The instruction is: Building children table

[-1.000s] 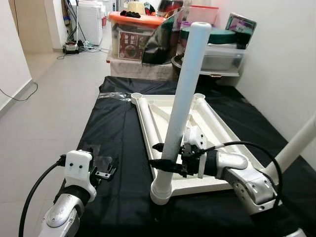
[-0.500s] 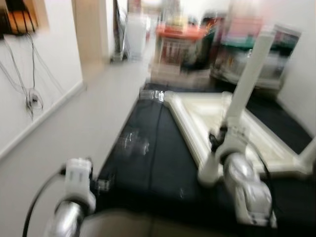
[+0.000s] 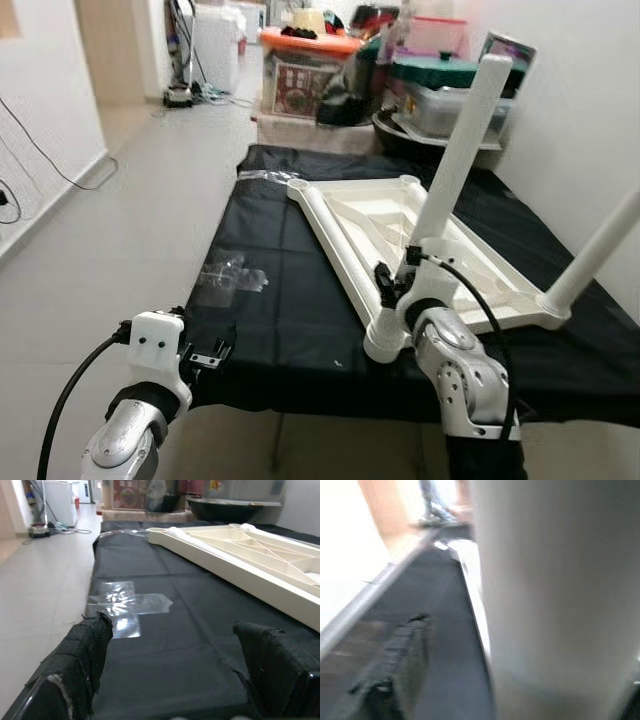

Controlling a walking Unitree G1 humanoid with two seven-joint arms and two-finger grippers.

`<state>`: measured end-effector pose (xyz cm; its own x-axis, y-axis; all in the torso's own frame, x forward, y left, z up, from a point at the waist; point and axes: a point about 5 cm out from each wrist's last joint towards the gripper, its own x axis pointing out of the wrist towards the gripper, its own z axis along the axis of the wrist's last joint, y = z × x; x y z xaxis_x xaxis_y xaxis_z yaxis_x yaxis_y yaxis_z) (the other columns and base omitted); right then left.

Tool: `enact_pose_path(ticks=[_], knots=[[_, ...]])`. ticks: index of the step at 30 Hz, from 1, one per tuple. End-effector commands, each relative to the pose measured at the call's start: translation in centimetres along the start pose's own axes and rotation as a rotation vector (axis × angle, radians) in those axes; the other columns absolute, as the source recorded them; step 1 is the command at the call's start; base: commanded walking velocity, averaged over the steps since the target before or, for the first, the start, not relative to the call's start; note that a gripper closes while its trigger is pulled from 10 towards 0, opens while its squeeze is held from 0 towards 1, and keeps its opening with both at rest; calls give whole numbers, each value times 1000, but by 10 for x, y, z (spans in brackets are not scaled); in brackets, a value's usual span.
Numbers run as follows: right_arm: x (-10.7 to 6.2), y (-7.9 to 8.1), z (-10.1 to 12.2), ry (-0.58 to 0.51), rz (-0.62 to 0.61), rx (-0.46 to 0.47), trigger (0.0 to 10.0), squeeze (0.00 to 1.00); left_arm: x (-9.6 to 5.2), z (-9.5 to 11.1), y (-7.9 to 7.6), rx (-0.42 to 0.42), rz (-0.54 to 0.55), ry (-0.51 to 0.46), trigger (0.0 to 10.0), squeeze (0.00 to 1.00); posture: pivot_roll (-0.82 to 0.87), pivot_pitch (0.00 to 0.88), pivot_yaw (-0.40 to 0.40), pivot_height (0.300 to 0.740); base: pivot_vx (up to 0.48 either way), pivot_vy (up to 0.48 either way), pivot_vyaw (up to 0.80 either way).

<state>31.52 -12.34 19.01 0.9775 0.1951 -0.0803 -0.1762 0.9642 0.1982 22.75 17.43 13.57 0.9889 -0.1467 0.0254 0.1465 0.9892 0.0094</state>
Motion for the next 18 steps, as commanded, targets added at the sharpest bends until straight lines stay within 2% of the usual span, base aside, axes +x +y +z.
enact_pose_path(ticks=[1,2,3,4,5,6,7,8,10,13,18], knots=[[-3,24,17,-67,274,-28,10000,0,1,-1,-2,5,-5,6,10000,0,122,0,-135,740,0,0,0],[-3,24,17,-67,274,-28,10000,0,1,-1,-2,5,-5,6,10000,0,122,0,-135,740,0,0,0],[-8,29,20,-86,437,-90,10000,0,2,-1,-3,5,-7,5,10000,0,126,0,-137,740,0,0,0],[-8,29,20,-86,437,-90,10000,0,2,-1,-3,5,-7,5,10000,0,126,0,-137,740,0,0,0],[-15,32,18,-77,602,-150,10000,0,3,-1,-4,5,-10,4,10000,0,128,0,-138,740,0,0,0],[-15,32,18,-77,602,-150,10000,0,3,-1,-4,5,-10,4,10000,0,128,0,-138,740,0,0,0],[-22,34,14,-59,762,-209,10000,0,4,-1,-4,5,-11,2,10000,0,132,0,-140,740,0,0,0],[-27,34,10,-41,852,-241,10000,0,5,-1,-4,4,-11,1,10000,0,132,0,-140,740,0,0,0],[-29,33,8,-32,895,-255,10000,0,5,-1,-4,4,-11,0,10000,0,132,0,-140,740,0,0,0],[-16,36,-7,16,955,-323,10000,0,6,1,-4,6,-8,-6,10000,0,153,0,-154,740,0,0,0],[-4,42,-15,44,1001,-336,10000,0,7,2,-4,8,-9,-10,10000,0,171,0,-164,740,0,0,0]])
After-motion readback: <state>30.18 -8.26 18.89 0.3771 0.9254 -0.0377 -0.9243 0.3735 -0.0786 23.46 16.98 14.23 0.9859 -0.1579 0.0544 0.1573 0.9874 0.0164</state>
